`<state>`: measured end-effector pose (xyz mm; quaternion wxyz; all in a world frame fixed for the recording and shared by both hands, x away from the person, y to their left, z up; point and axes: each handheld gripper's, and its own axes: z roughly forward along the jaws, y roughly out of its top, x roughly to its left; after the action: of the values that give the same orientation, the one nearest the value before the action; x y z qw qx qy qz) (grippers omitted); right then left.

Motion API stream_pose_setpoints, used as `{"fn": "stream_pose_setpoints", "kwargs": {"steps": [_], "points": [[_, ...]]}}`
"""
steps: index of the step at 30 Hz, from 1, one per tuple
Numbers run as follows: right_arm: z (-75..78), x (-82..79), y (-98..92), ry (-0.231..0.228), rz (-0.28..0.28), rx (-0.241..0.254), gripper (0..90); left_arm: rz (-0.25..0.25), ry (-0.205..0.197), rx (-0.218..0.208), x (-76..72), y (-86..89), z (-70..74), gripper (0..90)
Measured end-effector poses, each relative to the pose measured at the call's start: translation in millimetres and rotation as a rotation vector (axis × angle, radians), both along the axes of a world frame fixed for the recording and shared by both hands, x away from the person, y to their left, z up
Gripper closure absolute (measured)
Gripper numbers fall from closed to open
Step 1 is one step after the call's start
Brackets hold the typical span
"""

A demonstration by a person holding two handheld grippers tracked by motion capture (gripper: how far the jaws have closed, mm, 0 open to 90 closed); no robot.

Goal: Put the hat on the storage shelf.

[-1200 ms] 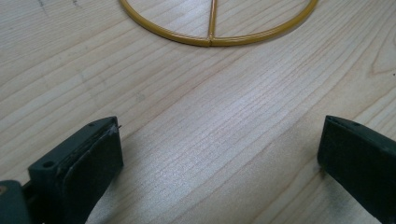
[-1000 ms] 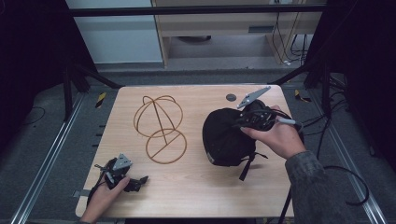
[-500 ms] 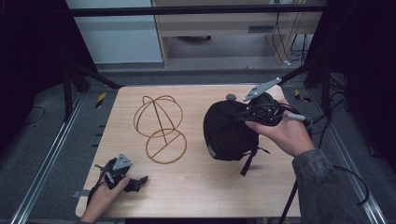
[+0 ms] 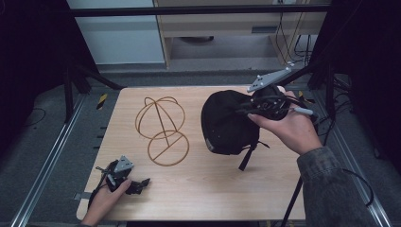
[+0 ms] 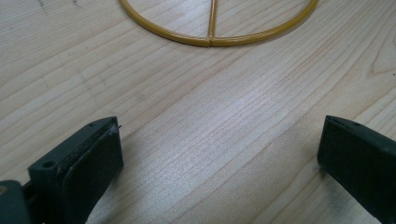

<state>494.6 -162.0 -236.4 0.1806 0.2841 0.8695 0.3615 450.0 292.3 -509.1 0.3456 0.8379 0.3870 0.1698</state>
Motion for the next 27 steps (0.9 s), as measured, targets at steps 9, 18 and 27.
{"fn": "stream_pose_setpoints", "kwargs": {"steps": [9, 18, 27], "points": [[10.4, -3.5, 5.6, -0.036, 0.006, 0.049, 73.3, 0.0, 0.0, 0.001, 0.0, 0.0, 0.0, 0.0], [19.6, -4.4, 14.6, -0.073, 0.014, 0.075, 73.3, 0.0, 0.0, 0.001, 0.0, 0.0, 0.0, 0.0], [31.4, -4.0, 33.1, -0.101, 0.031, 0.089, 73.2, 0.0, 0.0, 0.0, 0.0, 0.0, 0.0, 0.0]]}}
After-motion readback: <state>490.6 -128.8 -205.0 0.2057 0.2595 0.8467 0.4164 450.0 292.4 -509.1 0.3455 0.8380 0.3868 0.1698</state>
